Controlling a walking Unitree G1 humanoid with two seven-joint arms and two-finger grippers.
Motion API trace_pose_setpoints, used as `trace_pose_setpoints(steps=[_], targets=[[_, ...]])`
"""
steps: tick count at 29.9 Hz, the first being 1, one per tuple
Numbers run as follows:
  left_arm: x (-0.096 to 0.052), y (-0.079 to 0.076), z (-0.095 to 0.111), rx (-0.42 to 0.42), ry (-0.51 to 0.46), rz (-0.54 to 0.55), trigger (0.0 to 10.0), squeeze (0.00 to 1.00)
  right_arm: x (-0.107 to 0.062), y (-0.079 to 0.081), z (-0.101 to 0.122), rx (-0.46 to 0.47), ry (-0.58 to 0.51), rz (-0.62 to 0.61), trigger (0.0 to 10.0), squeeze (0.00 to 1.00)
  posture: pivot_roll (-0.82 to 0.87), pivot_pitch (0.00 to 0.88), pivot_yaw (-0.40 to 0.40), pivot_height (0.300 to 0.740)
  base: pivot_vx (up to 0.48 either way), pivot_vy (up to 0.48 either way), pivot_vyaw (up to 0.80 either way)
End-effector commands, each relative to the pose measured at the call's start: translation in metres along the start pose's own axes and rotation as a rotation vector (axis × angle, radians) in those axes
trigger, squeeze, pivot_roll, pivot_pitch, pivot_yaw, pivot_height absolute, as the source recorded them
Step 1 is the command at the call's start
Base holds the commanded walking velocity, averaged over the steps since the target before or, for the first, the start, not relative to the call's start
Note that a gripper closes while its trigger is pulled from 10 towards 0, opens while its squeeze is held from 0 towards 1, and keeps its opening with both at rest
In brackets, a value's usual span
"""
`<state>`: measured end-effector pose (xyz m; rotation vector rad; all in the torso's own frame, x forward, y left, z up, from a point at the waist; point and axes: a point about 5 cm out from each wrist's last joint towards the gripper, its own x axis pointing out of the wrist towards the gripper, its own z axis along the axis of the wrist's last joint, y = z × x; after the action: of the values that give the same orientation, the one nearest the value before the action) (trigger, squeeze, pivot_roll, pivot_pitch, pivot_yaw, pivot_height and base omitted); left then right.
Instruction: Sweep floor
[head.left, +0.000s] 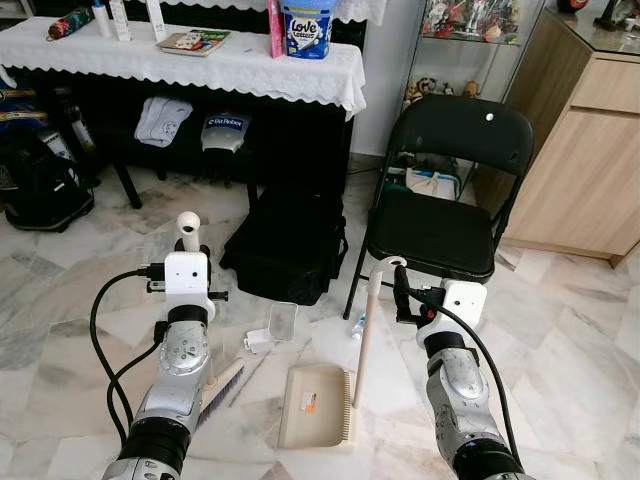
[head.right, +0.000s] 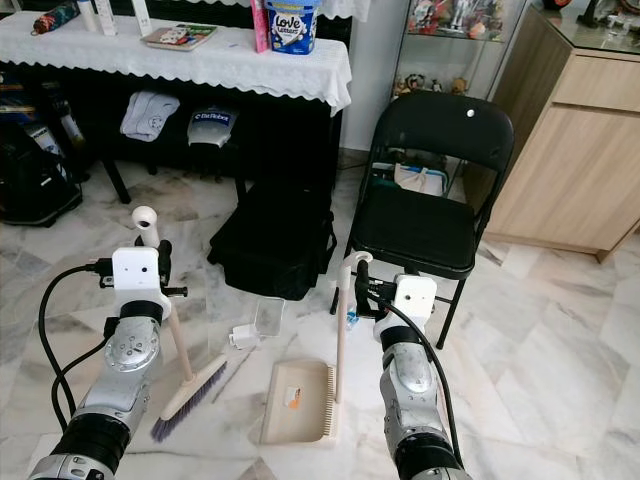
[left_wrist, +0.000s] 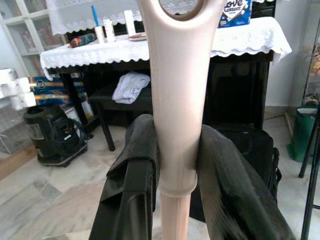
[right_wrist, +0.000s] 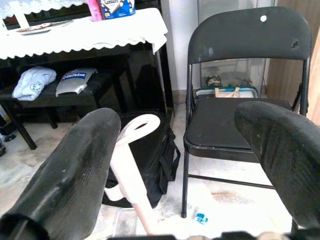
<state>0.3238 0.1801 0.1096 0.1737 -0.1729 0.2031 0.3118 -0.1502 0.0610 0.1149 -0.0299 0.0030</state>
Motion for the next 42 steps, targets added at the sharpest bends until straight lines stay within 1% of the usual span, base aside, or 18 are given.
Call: trace_pose_setpoints(steps=[1,3,4,7,12,23,25,29,42], targets=[[0.0042,-0.0018,0.0064,-0.009,-0.026,-0.004,10.0,0.00,0.0019,-0.0010,0.0060,-0.018,-0.027,0.002,10.0,0.81,0.00,0.000,-0.039,0.740,0.000,0.000,0.00],[0.0043,-0.0018,0.0064,-0.009,-0.026,-0.004,10.0,0.00,0.0019,-0.0010,0.0061,-0.019,-0.027,0.002,10.0,0.81,0.00,0.000,-0.039,0.740,0.000,0.000,0.00],[0.0043,-0.0019,0.0063,-0.013,-0.025,-0.004,10.0,0.00,0.0020,-0.0011,0.0061,-0.022,-0.026,0.002,10.0,0.00,0.00,0.000,-0.040,0.740,0.000,0.000,0.00],[0.0045,-0.0021,0.0061,-0.021,-0.022,-0.004,10.0,0.00,0.0022,-0.0013,0.0061,-0.025,-0.026,0.001,10.0,0.00,0.00,0.000,-0.040,0.740,0.000,0.000,0.00],[0.0046,-0.0021,0.0058,-0.027,-0.018,-0.003,10.0,0.00,0.0022,-0.0014,0.0061,-0.026,-0.025,0.000,10.0,0.00,0.00,0.000,-0.040,0.740,0.000,0.341,0.00],[0.0049,-0.0005,0.0057,-0.027,-0.016,-0.003,10.0,0.00,0.0017,-0.0011,0.0051,-0.026,-0.022,-0.005,10.0,0.00,0.01,0.000,-0.037,0.740,0.000,0.480,0.00],[0.0049,-0.0024,0.0081,-0.007,-0.041,-0.025,10.0,0.00,0.0016,-0.0010,0.0047,-0.025,-0.021,-0.007,10.0,0.00,0.01,0.000,-0.036,0.740,0.000,0.000,0.00],[0.0046,-0.0048,0.0104,-0.015,-0.051,-0.033,10.0,0.00,0.0016,-0.0008,0.0045,-0.024,-0.020,-0.010,10.0,0.00,0.01,0.000,-0.034,0.740,0.000,0.000,0.00],[0.0047,-0.0084,0.0115,-0.009,-0.059,-0.068,10.0,0.00,0.0016,-0.0002,0.0043,-0.023,-0.020,-0.012,10.0,0.00,0.01,0.000,-0.030,0.740,0.000,0.000,0.00]])
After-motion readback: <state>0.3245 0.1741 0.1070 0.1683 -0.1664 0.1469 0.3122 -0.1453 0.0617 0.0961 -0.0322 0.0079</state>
